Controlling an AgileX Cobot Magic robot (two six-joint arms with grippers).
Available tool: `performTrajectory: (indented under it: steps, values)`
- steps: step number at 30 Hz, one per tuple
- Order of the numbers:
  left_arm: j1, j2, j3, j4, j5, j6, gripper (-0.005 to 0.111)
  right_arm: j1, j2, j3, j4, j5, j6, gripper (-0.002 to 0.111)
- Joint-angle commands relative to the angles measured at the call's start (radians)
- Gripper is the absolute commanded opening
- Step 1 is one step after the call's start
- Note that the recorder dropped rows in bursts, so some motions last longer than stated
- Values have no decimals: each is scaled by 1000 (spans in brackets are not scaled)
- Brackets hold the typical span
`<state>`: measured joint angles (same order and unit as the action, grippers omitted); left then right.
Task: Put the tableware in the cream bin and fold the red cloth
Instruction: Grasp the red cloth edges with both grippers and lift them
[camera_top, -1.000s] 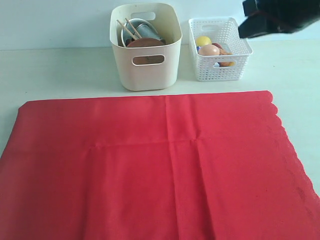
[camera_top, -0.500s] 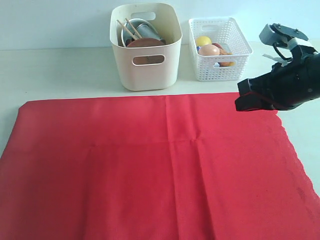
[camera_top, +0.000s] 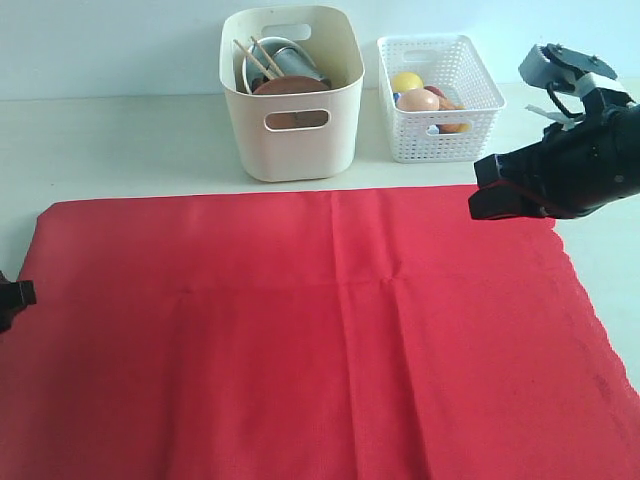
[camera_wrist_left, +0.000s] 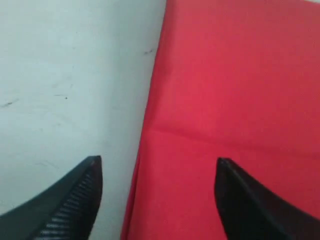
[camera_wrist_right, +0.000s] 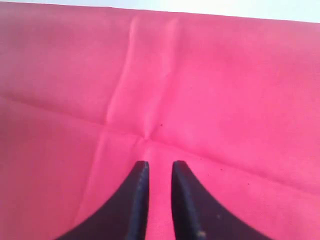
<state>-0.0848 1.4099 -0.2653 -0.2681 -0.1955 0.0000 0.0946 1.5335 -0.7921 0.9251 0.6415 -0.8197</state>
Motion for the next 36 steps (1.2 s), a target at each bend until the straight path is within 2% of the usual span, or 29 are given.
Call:
performTrajectory:
  steps: [1, 6, 8, 11, 15, 19, 23, 30, 36]
  values:
    - [-7, 107, -25, 30, -27, -9, 64, -2, -7, 7, 14, -8, -10, 17]
    - [-9, 222, -61, 34, -20, -9, 63, -2, -7, 7, 16, -8, -10, 17]
    - [-9, 245, -63, 34, -16, -13, 55, -2, -7, 7, 16, -8, -10, 17]
    - [-9, 254, -63, 34, -16, -13, 36, -2, -7, 7, 16, -8, -10, 17]
    - [-9, 260, -63, 36, -18, 0, 0, -2, -7, 7, 36, 14, -37, 17]
    - [8, 260, -63, 36, -47, 66, 0, 36, 4, 7, 98, 45, -118, 17]
    - [53, 260, -105, 36, -33, 102, 0, 164, 41, 7, 111, 48, -148, 17]
    - [142, 260, -245, 36, 131, 224, 0, 382, 180, 7, 105, -51, -148, 17]
    - [155, 260, -309, 36, 256, 239, 0, 452, 294, 7, 111, -203, -118, 17]
